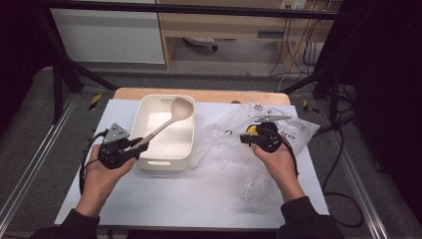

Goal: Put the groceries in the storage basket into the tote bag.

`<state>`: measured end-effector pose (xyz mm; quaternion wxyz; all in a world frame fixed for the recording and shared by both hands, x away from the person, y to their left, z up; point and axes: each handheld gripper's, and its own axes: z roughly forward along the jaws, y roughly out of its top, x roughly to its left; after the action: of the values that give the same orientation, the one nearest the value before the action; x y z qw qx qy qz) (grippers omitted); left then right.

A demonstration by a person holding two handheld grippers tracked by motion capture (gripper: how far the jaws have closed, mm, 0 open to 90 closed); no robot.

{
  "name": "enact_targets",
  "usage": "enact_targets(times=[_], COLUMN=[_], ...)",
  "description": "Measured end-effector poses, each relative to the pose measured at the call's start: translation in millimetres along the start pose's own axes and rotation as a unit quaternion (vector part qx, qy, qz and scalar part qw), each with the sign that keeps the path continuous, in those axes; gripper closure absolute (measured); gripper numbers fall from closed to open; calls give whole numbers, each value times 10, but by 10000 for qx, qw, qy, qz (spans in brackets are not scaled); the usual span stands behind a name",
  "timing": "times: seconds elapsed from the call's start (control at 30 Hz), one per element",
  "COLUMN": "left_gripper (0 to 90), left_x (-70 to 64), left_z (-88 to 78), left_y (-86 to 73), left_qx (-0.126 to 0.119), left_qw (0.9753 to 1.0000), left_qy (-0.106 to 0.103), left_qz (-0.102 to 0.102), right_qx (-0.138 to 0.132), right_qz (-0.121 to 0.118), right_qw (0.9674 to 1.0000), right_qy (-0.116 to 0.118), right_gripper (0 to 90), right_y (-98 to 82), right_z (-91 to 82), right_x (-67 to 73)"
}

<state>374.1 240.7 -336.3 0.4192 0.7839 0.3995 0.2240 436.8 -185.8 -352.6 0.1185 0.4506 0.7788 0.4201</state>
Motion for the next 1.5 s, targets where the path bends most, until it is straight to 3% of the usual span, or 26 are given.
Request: enact_targets(times=[0.5, 0.87, 1.2, 1.5], left_gripper=[688, 688, 688, 688], left_x=[-279, -490, -591, -667], left_z=[-193, -211, -216, -232], left_y=[-55, -103, -148, -192], left_qx=[-109, -101, -59, -26], left_qw=[9988, 9969, 9953, 9911], left_qy=[-436, -702, -869, -1211], left_qz=[178, 346, 418, 545], right_qx=[123, 158, 203, 269], right_qz=[-28, -75, -88, -69], right_qw=[9999, 9998, 9997, 9996], right_qy=[58, 68, 60, 78], right_gripper=[900, 900, 900, 900], right_y=[101, 174, 210, 209], right_z=[44, 53, 76, 100], right_x=[42, 49, 47, 18])
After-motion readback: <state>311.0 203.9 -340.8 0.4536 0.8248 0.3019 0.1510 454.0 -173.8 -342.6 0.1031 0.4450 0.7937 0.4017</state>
